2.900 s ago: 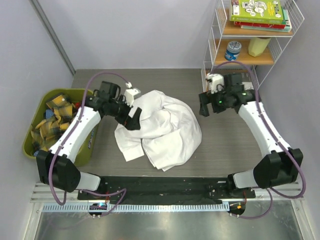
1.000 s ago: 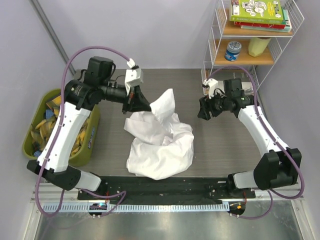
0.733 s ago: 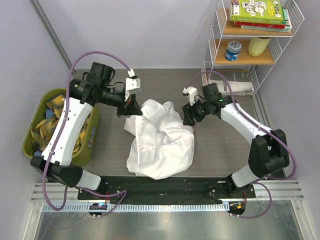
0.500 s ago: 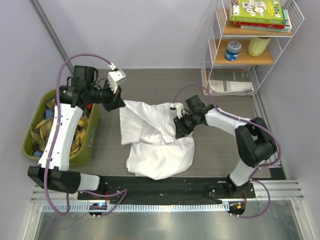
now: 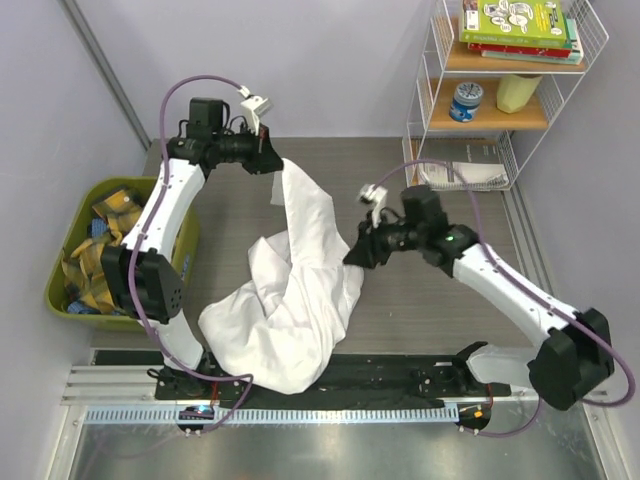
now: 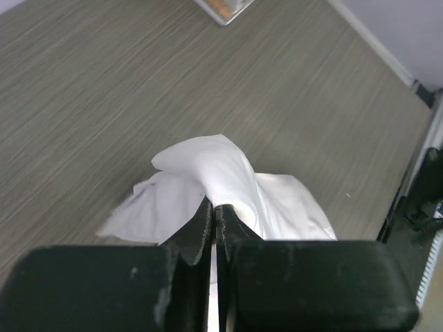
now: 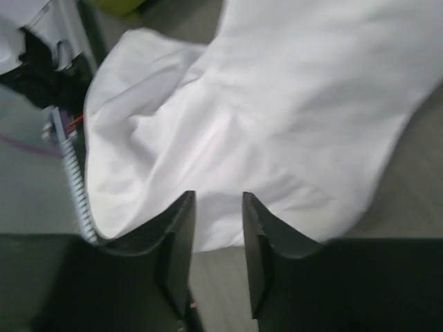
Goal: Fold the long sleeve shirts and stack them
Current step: Flatten the shirt out
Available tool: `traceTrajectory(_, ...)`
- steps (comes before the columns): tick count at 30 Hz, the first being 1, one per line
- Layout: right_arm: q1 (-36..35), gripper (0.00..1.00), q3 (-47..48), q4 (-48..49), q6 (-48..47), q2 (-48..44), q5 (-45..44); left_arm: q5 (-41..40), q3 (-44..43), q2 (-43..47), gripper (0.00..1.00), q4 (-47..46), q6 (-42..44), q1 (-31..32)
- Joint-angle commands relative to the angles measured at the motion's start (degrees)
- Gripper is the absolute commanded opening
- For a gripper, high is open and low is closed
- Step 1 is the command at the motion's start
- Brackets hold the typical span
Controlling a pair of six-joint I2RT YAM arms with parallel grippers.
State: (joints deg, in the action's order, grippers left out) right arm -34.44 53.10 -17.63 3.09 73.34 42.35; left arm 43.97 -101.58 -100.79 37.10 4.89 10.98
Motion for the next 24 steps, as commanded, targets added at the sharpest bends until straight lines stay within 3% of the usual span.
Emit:
traceTrajectory(1, 9.19, 0.46, 1.93, -5.66, -14.91, -2.68, -8.84, 13.41, -3.8, 5.78, 0.0, -6.87, -0.5, 0.97)
traceTrajectory(4, 10.96, 0.6, 1.83, -3.4, -17.94, 1.27, -9.21, 19.3, -1.09, 9.03, 0.0, -7.39, 1.52, 0.97)
traceTrajectory(9, 12.2, 0.65, 5.94, 4.6, -13.21, 11.88, -3.69, 23.27, 6.82, 17.19, 0.01, -8.09, 5.92, 0.97)
traceTrajectory(14, 12.73, 0.7, 6.49, 12.26, -8.99, 16.74, 3.33, 23.71, 10.78, 20.72, 0.01, -8.45, 9.26, 0.88)
traceTrajectory(21, 12.2, 0.69, 6.31, 20.27, -3.27, 15.17, 13.45, 24.33, 11.14, 20.11, 0.01, -8.54, 10.85, 0.27)
traceTrajectory(24, 11.94, 0.62, 8.07, 20.17, -3.27, 16.83, 13.9, 24.68, 10.79, 19.67, 0.01, -8.89, 11.02, 0.09)
